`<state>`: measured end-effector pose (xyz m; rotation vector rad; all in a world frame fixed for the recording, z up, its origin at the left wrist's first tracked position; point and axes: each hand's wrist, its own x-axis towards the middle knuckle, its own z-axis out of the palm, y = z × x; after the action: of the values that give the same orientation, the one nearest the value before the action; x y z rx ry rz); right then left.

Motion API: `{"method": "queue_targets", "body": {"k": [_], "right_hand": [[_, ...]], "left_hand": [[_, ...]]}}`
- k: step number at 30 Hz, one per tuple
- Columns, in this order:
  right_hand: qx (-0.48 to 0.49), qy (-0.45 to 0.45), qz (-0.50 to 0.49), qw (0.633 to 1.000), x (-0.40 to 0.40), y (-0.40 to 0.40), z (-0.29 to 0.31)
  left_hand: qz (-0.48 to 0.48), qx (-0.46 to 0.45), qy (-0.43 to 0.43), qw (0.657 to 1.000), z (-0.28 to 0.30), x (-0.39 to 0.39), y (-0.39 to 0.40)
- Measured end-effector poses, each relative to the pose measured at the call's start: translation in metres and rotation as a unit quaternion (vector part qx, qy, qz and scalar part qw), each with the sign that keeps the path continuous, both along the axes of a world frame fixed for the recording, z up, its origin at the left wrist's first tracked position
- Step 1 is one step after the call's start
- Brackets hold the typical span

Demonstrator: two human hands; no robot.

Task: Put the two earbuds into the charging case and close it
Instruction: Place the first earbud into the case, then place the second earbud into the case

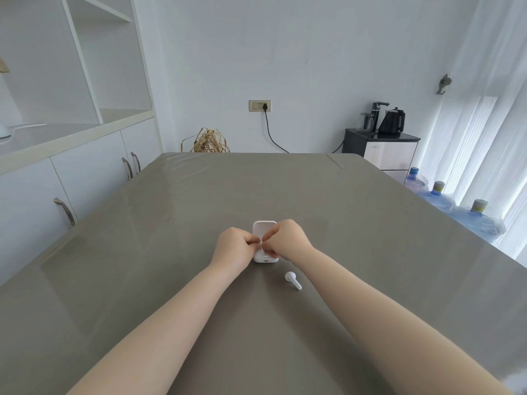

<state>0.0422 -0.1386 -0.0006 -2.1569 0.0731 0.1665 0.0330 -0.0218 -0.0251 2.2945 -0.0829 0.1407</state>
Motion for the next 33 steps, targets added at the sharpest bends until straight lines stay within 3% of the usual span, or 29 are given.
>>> {"method": "queue_targets", "body": {"k": [5,10,13,21,33], "right_hand": [[-0.094,-0.032,0.059,0.993,-0.01,0.005,0.009],[-0.037,-0.044,0.023,0.998,-0.02,-0.008,0.017],[-0.018,-0.067,0.054,0.996,-0.032,-0.022,0.022],[-0.129,-0.074,0.088,0.985,-0.062,-0.057,0.01],[-0.198,-0.111,0.089,0.97,-0.073,-0.05,-0.009]], "left_hand": [[0.001,-0.008,-0.005,1.0,0.002,-0.004,-0.001],[0.022,0.007,-0.046,0.999,0.012,-0.016,-0.001],[-0.028,0.04,-0.059,0.997,0.019,-0.03,-0.003],[-0.116,0.118,-0.042,0.985,0.013,-0.055,-0.015],[-0.081,0.145,-0.049,0.985,-0.006,-0.049,-0.03]]}}
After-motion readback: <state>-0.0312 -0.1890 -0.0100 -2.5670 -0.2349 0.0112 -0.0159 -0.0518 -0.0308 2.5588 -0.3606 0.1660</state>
